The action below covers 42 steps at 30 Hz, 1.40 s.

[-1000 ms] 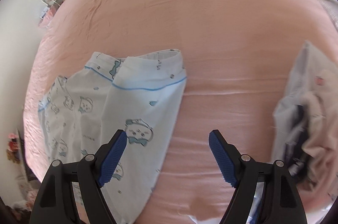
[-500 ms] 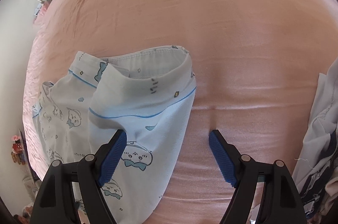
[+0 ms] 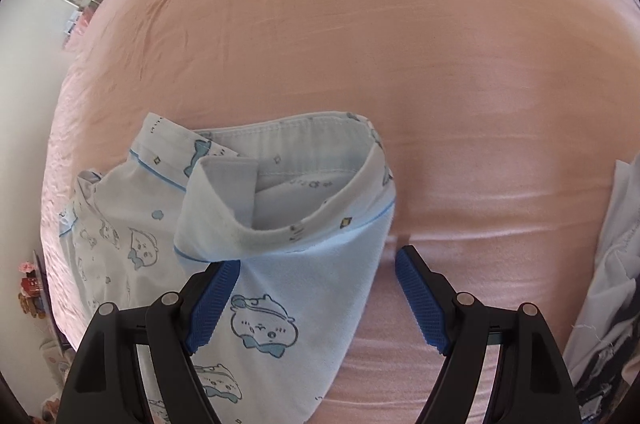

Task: Fold clothes
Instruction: 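Grasp the waistband with the right gripper while the left gripper grasps the cuffs, then lift the waistband with the right gripper and fold it toward the left gripper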

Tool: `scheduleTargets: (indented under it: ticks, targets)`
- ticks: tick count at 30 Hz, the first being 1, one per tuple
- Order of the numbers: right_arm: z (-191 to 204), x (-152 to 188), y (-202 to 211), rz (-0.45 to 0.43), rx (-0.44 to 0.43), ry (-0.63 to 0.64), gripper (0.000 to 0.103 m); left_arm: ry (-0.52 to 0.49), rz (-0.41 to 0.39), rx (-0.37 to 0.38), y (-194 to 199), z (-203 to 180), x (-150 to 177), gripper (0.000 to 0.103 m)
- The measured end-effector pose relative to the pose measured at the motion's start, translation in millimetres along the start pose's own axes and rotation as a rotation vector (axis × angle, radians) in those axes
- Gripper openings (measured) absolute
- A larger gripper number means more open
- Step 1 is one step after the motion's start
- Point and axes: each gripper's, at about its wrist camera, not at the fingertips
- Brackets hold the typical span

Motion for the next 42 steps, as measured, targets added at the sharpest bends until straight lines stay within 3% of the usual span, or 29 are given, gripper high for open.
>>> scheduleTargets:
  ticks: [5,9,11,18,20,30,32,34,35,42]
  targets:
    - [2.7,1.4,-2.2,-0.013,-0.015,0.034,0.081,0.008,-0.004,0.006,3.1,-1.0,-3.7,0.026]
    - [1.4,6.1,-2.1,-0.028,-0.018,0.053,0.073,-0.007,-0.004,-0.009,4.7,-6.1,-7.3,0.026]
    - [2.0,8.7,-0.5,-0.043,0.005,0.072,0.056,-0.009,-0.004,-0.012,5.6,-7.9,-8.8,0.026]
    - [-6.3,16.6,1.3,-0.076,-0.026,-0.002,0.025,-0.019,-0.005,-0.024,9.4,-14.7,-15.2,0.026]
    - [-8.2,19.7,1.3,-0.087,-0.052,-0.027,0.008,-0.020,-0.005,-0.026,10.7,-16.2,-17.0,0.026]
    - [-14.0,30.7,14.3,-0.124,-0.073,0.014,0.005,-0.003,-0.035,-0.035,24.0,-20.3,-28.6,0.026]
    - [-30.2,26.9,26.3,-0.133,-0.082,0.027,0.005,0.005,-0.049,-0.025,29.1,-19.7,-30.6,0.017]
    - [-31.3,26.8,35.5,-0.145,-0.085,0.037,0.005,0.011,-0.062,-0.016,33.9,-19.5,-32.3,0.016]
    - [-32.1,9.1,45.7,-0.147,-0.090,0.046,0.005,0.013,-0.067,-0.014,36.1,-19.3,-32.9,0.015]
    - [2.9,20.6,70.8,-0.174,-0.079,0.087,0.005,0.035,-0.116,0.023,53.9,-16.1,-36.6,0.011]
Point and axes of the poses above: each gripper's, at about its wrist camera, not at the fingertips, and y roughly against the way its jaws point, z to its left, x to its underside, and after that the axes turned 8 degrees about -y, right-handed
